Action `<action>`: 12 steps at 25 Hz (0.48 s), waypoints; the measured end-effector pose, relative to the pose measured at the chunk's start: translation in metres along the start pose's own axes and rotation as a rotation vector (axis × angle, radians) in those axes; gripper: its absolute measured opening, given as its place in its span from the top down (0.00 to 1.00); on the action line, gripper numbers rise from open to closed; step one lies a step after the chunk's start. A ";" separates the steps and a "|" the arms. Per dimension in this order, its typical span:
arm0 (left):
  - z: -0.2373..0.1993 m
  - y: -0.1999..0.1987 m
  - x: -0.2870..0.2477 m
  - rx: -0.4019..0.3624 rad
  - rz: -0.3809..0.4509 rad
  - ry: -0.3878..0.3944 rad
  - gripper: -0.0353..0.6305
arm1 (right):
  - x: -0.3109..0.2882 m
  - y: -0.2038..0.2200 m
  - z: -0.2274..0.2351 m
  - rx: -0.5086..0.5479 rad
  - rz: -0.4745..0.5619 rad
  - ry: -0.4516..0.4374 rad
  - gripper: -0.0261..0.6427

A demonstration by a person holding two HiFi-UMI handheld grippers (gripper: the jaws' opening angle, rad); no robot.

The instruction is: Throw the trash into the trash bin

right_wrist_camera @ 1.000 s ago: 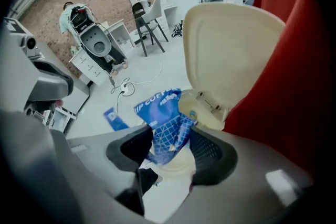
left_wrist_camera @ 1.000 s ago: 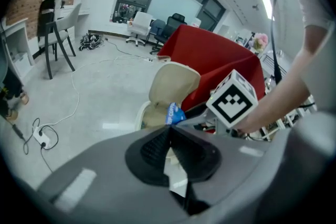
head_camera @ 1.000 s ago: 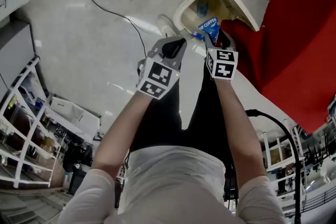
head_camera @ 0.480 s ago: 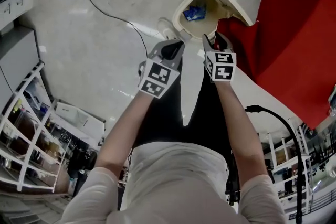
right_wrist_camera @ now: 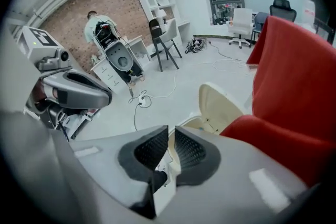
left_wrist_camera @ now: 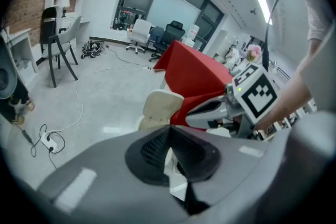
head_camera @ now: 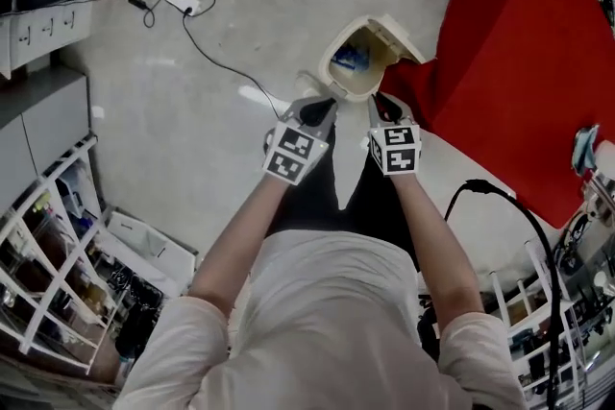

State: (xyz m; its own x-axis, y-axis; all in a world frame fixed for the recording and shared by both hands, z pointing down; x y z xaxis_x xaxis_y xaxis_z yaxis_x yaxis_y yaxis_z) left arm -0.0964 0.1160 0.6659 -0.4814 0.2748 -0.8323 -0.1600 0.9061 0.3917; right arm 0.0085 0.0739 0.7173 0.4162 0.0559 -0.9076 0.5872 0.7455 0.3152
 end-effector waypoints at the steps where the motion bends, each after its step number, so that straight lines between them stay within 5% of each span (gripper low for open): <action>1: 0.005 -0.005 0.007 -0.003 0.002 0.004 0.94 | 0.012 -0.005 -0.003 0.015 0.008 -0.001 0.93; 12: 0.055 -0.042 0.086 -0.076 0.040 0.062 0.94 | 0.121 -0.031 -0.036 0.139 0.051 -0.077 0.96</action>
State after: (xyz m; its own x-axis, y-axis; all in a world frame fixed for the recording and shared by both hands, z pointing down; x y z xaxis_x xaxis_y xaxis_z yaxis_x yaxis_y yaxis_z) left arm -0.0835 0.1193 0.5567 -0.5406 0.2875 -0.7906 -0.2032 0.8673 0.4544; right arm 0.0159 0.0819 0.5873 0.4968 0.0363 -0.8671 0.6524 0.6433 0.4007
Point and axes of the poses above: the fingertips, and each gripper's own axes: x backward along the fingers, z to its right, y out of its underside, the point moved 3 cm from there along x, backward along the fingers, and after that the axes turned 11 degrees about -z, right-handed, at the moved point
